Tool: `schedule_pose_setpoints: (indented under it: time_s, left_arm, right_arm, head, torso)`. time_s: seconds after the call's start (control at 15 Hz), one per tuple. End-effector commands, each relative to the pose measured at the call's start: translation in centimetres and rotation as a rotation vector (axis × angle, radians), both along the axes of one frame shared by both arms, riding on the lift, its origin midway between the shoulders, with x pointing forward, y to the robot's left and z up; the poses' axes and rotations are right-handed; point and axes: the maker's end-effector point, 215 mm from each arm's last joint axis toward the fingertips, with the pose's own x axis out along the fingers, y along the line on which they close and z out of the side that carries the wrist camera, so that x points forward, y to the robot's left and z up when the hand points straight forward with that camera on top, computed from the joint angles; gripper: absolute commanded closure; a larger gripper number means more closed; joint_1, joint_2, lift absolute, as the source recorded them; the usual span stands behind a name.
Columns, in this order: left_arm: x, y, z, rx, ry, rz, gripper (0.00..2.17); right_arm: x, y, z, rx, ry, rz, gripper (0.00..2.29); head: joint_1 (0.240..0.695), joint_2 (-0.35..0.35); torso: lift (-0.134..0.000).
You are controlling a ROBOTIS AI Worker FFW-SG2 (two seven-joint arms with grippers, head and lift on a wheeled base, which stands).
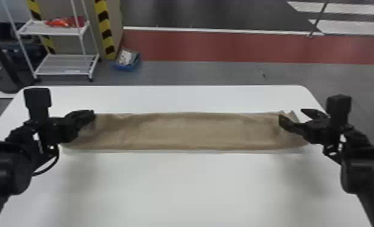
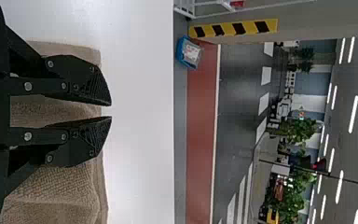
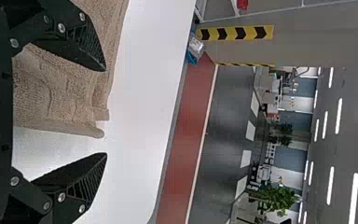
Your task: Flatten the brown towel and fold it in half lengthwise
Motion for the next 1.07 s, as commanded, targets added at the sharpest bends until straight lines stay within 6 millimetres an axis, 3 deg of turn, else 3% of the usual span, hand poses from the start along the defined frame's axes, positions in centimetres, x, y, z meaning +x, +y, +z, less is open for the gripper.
schedule_pose_setpoints:
  time_s: [0.0,0.2,0.27,0.47,0.53,0.67,1.0]
  left_arm:
    - [-0.1,-1.7,-0.8,0.060,-0.005,-0.037,0.93]
    - [-1.0,-1.7,-1.4,0.072,-0.001,-0.036,0.93]
    - [-1.1,-1.9,-0.4,0.071,-0.023,-0.041,0.93]
    - [-1.6,-1.5,-0.9,0.123,-0.018,-0.043,0.92]
    - [-1.3,-1.4,-0.3,0.128,-0.040,-0.039,0.68]
    - [-1.1,-1.3,0.0,0.137,-0.052,-0.040,0.43]
    - [-0.2,-1.9,-0.5,0.146,-0.036,-0.056,0.43]
  right_arm:
    - [-0.2,-0.1,-0.2,0.004,0.003,0.001,0.05]
    - [-0.2,-0.3,-0.1,0.002,0.003,0.000,0.05]
    - [-0.3,-0.5,0.0,0.001,0.002,-0.001,0.05]
    - [-0.2,-0.4,0.1,0.006,0.000,-0.001,0.05]
    - [-0.2,-0.4,0.1,0.008,-0.001,-0.001,0.05]
    - [-0.2,-0.3,0.0,0.011,0.003,0.001,0.05]
    - [-0.3,-0.4,-0.1,0.013,0.006,0.001,0.05]
  head:
    - [0.695,-0.082]
    - [0.695,-0.099]
    - [0.695,-0.101]
    - [0.695,-0.105]
    - [0.695,-0.105]
    - [0.695,-0.103]
    - [0.695,-0.101]
  torso:
    - [-0.128]
    - [-0.128]
    - [-0.128]
    - [-0.128]
    - [-0.128]
    - [-0.128]
    - [-0.128]
